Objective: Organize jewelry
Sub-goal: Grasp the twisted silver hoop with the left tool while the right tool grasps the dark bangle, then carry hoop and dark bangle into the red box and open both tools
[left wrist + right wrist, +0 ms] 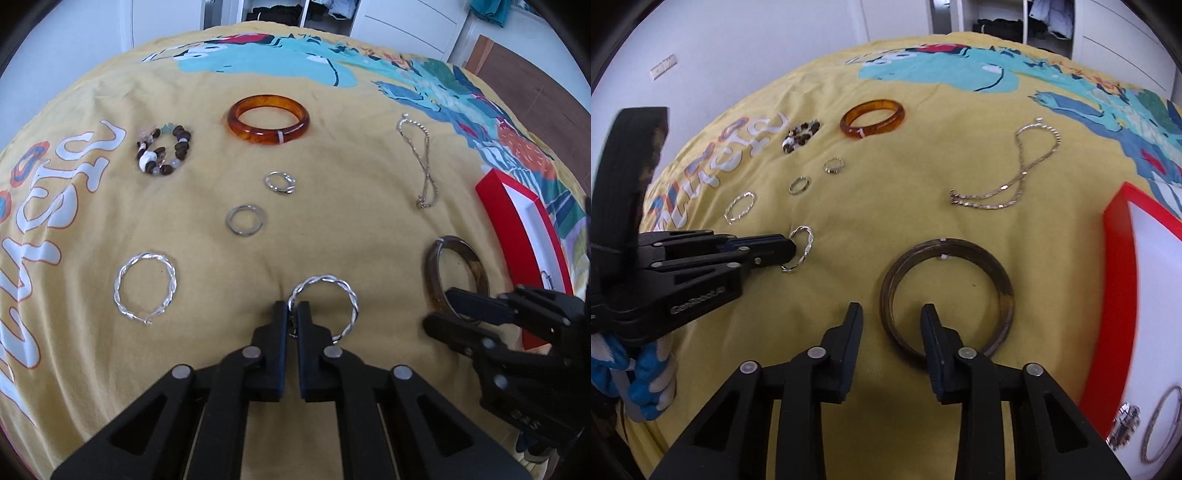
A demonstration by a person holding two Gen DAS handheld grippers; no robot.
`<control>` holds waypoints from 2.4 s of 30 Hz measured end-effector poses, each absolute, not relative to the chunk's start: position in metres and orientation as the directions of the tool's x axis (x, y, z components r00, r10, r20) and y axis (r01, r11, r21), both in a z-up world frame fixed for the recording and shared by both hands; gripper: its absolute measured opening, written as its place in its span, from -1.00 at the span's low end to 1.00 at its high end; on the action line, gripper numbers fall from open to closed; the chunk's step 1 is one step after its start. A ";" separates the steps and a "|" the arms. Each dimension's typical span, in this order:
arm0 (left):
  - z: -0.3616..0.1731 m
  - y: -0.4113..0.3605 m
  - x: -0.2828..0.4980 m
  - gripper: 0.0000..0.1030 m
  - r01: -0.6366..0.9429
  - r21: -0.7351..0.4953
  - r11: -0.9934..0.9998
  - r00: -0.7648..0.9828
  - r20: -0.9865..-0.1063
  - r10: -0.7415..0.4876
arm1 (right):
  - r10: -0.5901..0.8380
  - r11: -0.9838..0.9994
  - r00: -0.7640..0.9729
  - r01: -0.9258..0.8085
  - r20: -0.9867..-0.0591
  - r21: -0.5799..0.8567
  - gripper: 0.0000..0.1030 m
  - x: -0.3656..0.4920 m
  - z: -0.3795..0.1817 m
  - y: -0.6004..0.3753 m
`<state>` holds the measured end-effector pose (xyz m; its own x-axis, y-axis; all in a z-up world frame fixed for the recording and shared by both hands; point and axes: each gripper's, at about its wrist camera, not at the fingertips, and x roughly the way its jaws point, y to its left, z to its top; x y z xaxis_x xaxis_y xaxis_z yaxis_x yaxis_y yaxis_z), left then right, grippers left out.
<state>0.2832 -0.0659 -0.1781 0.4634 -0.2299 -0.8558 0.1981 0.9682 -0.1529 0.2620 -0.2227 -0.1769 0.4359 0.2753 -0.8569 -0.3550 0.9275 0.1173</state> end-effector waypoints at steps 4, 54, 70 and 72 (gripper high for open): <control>-0.177 -0.066 0.281 -0.95 0.201 -0.155 0.967 0.475 -0.848 -0.234 | 0.284 0.924 0.417 -0.360 -0.863 0.129 -0.75 0.269 -0.183 -0.218; -0.056 -0.214 0.256 -0.96 0.397 -0.219 0.891 0.512 -0.753 -0.413 | 0.138 0.990 0.701 -0.108 -0.700 0.087 -0.86 0.199 -0.048 -0.407; -0.125 -0.334 0.292 -0.96 0.519 -0.140 0.843 0.431 -0.809 -0.399 | 0.111 0.993 0.606 -0.090 -0.788 0.070 -0.86 0.259 -0.117 -0.474; -0.130 -0.339 0.292 -0.96 0.528 -0.128 0.840 0.429 -0.813 -0.393 | 0.119 0.992 0.587 -0.099 -0.800 0.075 -0.86 0.265 -0.124 -0.476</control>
